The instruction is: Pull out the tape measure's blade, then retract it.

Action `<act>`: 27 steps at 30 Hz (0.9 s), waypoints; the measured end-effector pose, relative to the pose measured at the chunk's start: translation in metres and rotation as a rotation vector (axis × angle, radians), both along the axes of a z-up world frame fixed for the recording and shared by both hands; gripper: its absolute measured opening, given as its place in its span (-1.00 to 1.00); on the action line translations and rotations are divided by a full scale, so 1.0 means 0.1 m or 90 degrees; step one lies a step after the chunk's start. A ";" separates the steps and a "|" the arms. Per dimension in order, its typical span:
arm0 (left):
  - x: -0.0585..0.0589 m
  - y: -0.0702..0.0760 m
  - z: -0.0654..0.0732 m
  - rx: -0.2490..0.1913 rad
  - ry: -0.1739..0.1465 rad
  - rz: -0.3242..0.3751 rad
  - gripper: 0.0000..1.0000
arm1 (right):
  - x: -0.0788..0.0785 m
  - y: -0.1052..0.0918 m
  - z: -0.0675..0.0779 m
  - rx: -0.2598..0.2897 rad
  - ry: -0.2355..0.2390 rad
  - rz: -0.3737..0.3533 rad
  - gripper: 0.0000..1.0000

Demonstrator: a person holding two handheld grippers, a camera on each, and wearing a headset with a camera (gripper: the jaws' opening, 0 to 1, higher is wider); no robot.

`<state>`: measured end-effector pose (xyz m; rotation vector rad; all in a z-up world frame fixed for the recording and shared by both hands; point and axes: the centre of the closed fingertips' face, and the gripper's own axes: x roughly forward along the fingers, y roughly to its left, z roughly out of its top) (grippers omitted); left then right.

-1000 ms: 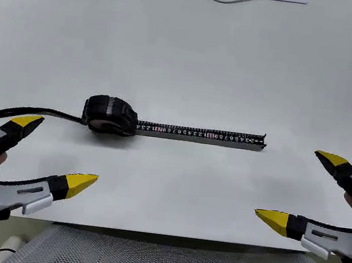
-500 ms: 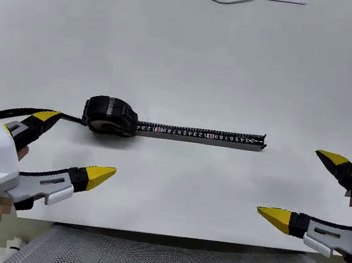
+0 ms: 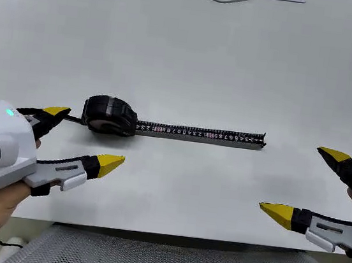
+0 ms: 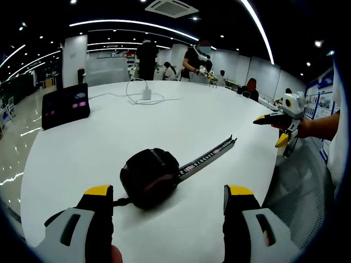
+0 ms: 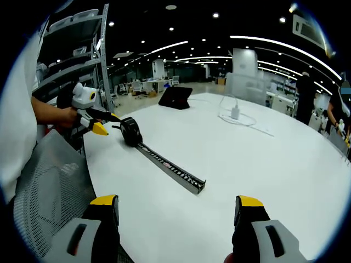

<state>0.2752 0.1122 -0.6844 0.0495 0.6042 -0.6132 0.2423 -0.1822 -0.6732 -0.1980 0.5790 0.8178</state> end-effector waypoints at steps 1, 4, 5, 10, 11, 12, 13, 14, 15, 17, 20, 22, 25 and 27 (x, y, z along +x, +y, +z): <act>0.02 -0.01 -0.02 -0.005 0.004 0.006 0.59 | 0.01 -0.01 0.00 0.000 0.000 -0.002 0.72; 0.04 -0.03 -0.05 -0.012 0.010 0.009 0.59 | 0.02 -0.02 0.01 0.004 0.000 -0.005 0.71; 0.04 -0.04 -0.06 -0.013 0.011 0.011 0.59 | 0.03 -0.02 0.01 0.005 0.000 -0.006 0.71; 0.08 -0.07 -0.08 -0.022 0.017 0.019 0.59 | 0.04 -0.03 0.01 0.006 -0.001 -0.005 0.71; 0.09 -0.07 -0.09 -0.023 0.017 0.022 0.59 | 0.05 -0.03 0.01 0.005 -0.001 -0.006 0.71; 0.09 -0.07 -0.09 -0.024 0.018 0.024 0.59 | 0.05 -0.04 0.01 0.005 -0.001 -0.006 0.71; 0.10 -0.07 -0.09 -0.025 0.018 0.028 0.59 | 0.05 -0.03 0.01 0.006 -0.001 -0.007 0.71; 0.11 -0.08 -0.10 -0.028 0.020 0.030 0.59 | 0.05 -0.03 0.00 0.006 -0.001 -0.006 0.71; 0.11 -0.08 -0.10 -0.031 0.022 0.032 0.59 | 0.05 -0.04 0.00 0.006 -0.001 -0.006 0.71; 0.12 -0.10 -0.11 -0.036 0.022 0.038 0.60 | 0.05 -0.03 0.00 0.007 -0.001 -0.007 0.71; 0.12 -0.12 -0.12 -0.040 0.023 0.038 0.60 | 0.05 -0.03 0.00 0.007 0.000 -0.007 0.71; 0.13 -0.13 -0.11 -0.046 0.024 0.044 0.61 | 0.05 -0.03 0.00 0.008 0.000 -0.006 0.70; 0.14 -0.12 -0.10 -0.053 0.025 0.052 0.61 | 0.05 -0.03 -0.01 0.007 0.001 -0.003 0.69; 0.15 -0.13 -0.10 -0.055 0.025 0.060 0.61 | 0.05 -0.03 -0.01 0.008 0.000 -0.002 0.67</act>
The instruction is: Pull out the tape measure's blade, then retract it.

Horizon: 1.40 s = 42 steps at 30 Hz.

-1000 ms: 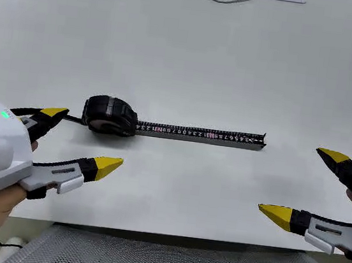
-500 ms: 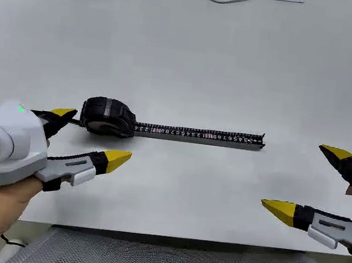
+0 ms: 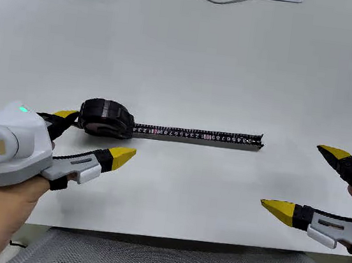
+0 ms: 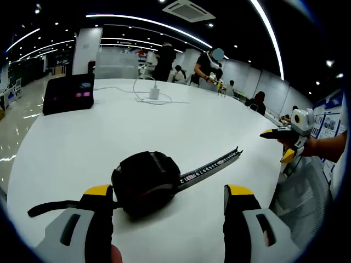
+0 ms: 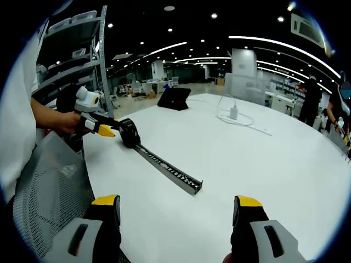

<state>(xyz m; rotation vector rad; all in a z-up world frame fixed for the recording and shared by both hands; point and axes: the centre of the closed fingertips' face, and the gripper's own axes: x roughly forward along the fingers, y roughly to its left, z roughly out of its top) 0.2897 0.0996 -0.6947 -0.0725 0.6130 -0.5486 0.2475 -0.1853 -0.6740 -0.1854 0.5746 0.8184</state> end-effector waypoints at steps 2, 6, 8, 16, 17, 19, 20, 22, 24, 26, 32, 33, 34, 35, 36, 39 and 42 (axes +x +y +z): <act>0.02 0.00 0.00 -0.007 0.000 0.022 0.61 | 0.00 0.00 -0.01 -0.002 0.000 0.002 0.66; 0.05 -0.02 0.01 -0.021 -0.005 0.055 0.63 | 0.00 0.00 -0.04 -0.011 0.002 0.014 0.64; 0.06 -0.04 0.00 -0.010 -0.005 0.062 0.63 | 0.00 -0.01 -0.05 -0.015 0.003 0.021 0.63; 0.11 -0.04 -0.04 0.010 0.001 0.100 0.61 | 0.06 -0.06 -0.10 -0.040 0.004 0.047 0.53; 0.12 -0.05 -0.05 0.014 0.002 0.106 0.61 | 0.08 -0.06 -0.10 -0.043 0.003 0.051 0.52; 0.14 -0.04 -0.06 0.015 0.004 0.119 0.62 | 0.11 -0.07 -0.11 -0.049 0.002 0.059 0.51; 0.15 -0.05 -0.06 0.011 0.004 0.125 0.63 | 0.12 -0.07 -0.11 -0.051 0.002 0.064 0.49; 0.17 -0.04 -0.06 0.010 0.004 0.138 0.64 | 0.15 -0.08 -0.12 -0.056 0.003 0.071 0.46; 0.18 -0.04 -0.07 0.012 0.003 0.147 0.62 | 0.18 -0.08 -0.13 -0.061 0.004 0.081 0.44; 0.19 -0.02 -0.08 0.015 0.002 0.158 0.60 | 0.20 -0.08 -0.14 -0.066 0.002 0.090 0.41; 0.23 0.03 -0.12 0.040 0.004 0.186 0.50 | 0.27 -0.02 -0.17 -0.079 0.002 0.127 0.30; 0.23 0.03 -0.12 0.041 0.004 0.187 0.48 | 0.28 -0.01 -0.17 -0.080 0.002 0.130 0.29; 0.24 0.03 -0.12 0.038 0.004 0.193 0.47 | 0.30 0.00 -0.18 -0.080 0.003 0.135 0.28; 0.24 0.04 -0.13 0.040 0.005 0.199 0.45 | 0.30 0.01 -0.19 -0.082 0.003 0.140 0.26; 0.25 0.04 -0.13 0.039 0.005 0.200 0.45 | 0.31 0.02 -0.19 -0.084 0.001 0.145 0.24; 0.27 0.07 -0.14 0.033 0.009 0.216 0.42 | 0.35 0.05 -0.23 -0.091 0.003 0.164 0.20; 0.28 0.08 -0.15 0.035 0.011 0.222 0.39 | 0.37 0.09 -0.25 -0.095 0.003 0.183 0.14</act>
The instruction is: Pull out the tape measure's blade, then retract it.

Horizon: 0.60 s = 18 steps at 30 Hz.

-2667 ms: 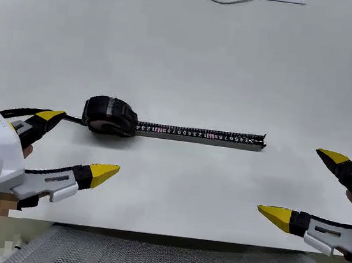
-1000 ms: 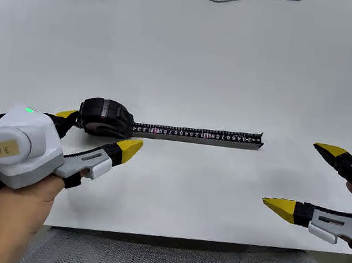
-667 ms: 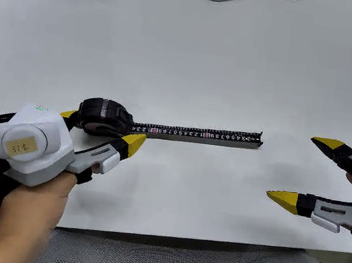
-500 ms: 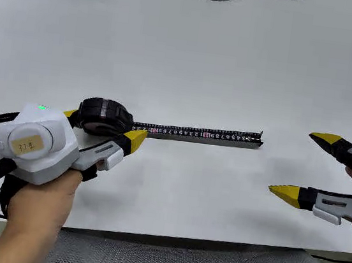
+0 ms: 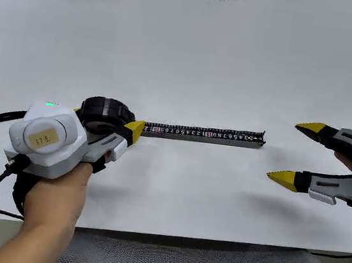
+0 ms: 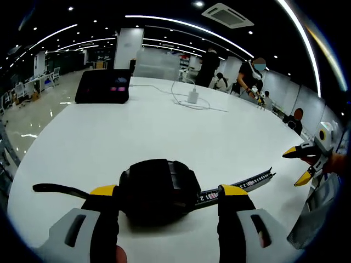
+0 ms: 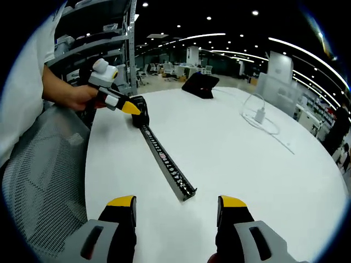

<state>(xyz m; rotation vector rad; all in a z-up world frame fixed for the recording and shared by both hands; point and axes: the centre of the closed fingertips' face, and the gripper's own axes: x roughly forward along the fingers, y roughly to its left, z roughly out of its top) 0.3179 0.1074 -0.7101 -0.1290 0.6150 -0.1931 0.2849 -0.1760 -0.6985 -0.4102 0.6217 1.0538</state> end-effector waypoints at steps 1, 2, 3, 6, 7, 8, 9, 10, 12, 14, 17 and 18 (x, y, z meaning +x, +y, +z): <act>0.00 0.01 0.00 -0.003 0.000 0.004 0.38 | 0.01 0.01 -0.01 -0.003 -0.001 0.006 0.12; 0.01 0.02 0.00 -0.003 0.000 0.009 0.37 | 0.02 0.02 -0.01 -0.005 0.000 0.010 0.12; 0.01 0.03 -0.01 -0.003 0.000 0.012 0.34 | 0.03 0.03 -0.01 -0.006 0.001 0.013 0.11; 0.02 0.04 -0.02 -0.001 0.002 0.019 0.30 | 0.06 0.03 -0.03 -0.009 0.001 0.024 0.08; 0.02 0.04 -0.03 0.001 0.003 0.022 0.29 | 0.07 0.03 -0.03 -0.011 0.002 0.028 0.08; 0.02 0.05 -0.03 0.003 0.004 0.025 0.28 | 0.08 0.04 -0.03 -0.012 0.002 0.030 0.07; 0.03 0.06 -0.04 0.003 0.004 0.029 0.25 | 0.09 0.04 -0.04 -0.014 0.003 0.034 0.06; 0.03 0.07 -0.05 0.003 0.005 0.031 0.24 | 0.09 0.04 -0.04 -0.016 0.002 0.036 0.06; 0.03 0.08 -0.05 0.001 0.005 0.035 0.22 | 0.11 0.04 -0.03 -0.017 0.003 0.039 0.04; 0.04 0.07 -0.07 0.005 0.007 0.034 0.21 | 0.12 0.04 -0.03 -0.018 0.002 0.042 0.04; 0.04 0.09 -0.07 -0.006 0.009 0.042 0.18 | 0.13 0.05 -0.02 -0.018 0.002 0.046 0.01; 0.04 0.09 -0.07 -0.007 0.009 0.044 0.19 | 0.13 0.05 -0.02 -0.018 0.003 0.047 0.01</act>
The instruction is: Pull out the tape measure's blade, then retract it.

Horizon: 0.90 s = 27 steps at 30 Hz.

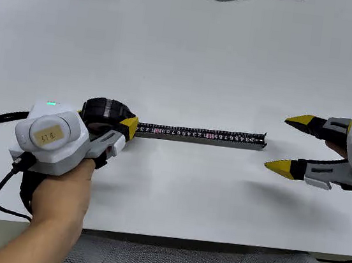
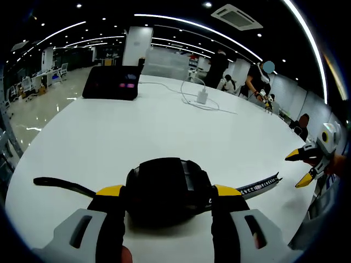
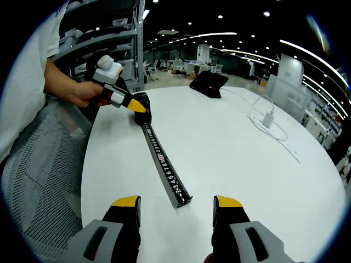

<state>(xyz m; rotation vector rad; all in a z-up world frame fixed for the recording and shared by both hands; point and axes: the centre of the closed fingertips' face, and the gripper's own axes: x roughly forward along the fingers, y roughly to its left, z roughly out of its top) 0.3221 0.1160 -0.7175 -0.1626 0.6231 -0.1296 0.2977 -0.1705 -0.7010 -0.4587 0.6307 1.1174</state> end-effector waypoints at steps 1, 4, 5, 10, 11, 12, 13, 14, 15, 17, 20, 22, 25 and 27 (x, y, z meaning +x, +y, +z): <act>0.00 0.00 0.00 -0.001 0.000 0.000 0.19 | 0.00 0.00 0.00 0.000 0.001 0.002 -0.01; 0.00 0.00 0.00 -0.004 0.000 0.002 0.19 | -0.01 0.02 -0.01 -0.005 0.001 0.010 -0.04; 0.00 0.00 0.00 -0.005 0.000 0.001 0.19 | -0.01 0.02 -0.02 -0.006 0.003 0.012 -0.06; 0.00 0.00 0.00 -0.009 0.000 0.002 0.18 | 0.02 0.02 -0.05 -0.025 0.006 0.032 -0.09; 0.00 0.00 0.00 -0.011 0.001 0.002 0.18 | 0.02 0.03 -0.06 -0.029 0.008 0.036 -0.10; 0.00 0.00 0.00 -0.011 0.001 0.002 0.18 | 0.02 0.02 -0.09 -0.046 0.006 0.049 -0.11; 0.00 0.00 0.00 -0.011 0.002 0.002 0.18 | 0.02 0.02 -0.10 -0.052 0.004 0.057 -0.13; 0.00 0.00 0.00 -0.013 0.002 0.001 0.18 | 0.02 0.04 -0.11 -0.054 0.009 0.063 -0.16; 0.00 0.00 0.00 -0.013 0.003 0.000 0.18 | 0.02 0.05 -0.11 -0.057 0.009 0.070 -0.18; 0.00 0.00 -0.01 -0.013 0.003 0.000 0.18 | 0.02 0.05 -0.14 -0.078 0.007 0.090 -0.21; 0.00 0.00 -0.01 -0.014 0.003 0.000 0.18 | 0.03 0.07 -0.17 -0.096 0.006 0.111 -0.25; 0.00 0.00 -0.01 -0.015 0.004 0.000 0.18 | 0.05 0.06 -0.20 -0.112 0.006 0.125 -0.28; 0.00 0.00 -0.01 -0.016 0.005 -0.001 0.18 | 0.07 0.07 -0.23 -0.123 0.009 0.138 -0.34; 0.00 0.00 -0.01 -0.017 0.004 -0.001 0.18 | 0.08 0.07 -0.26 -0.136 0.013 0.151 -0.38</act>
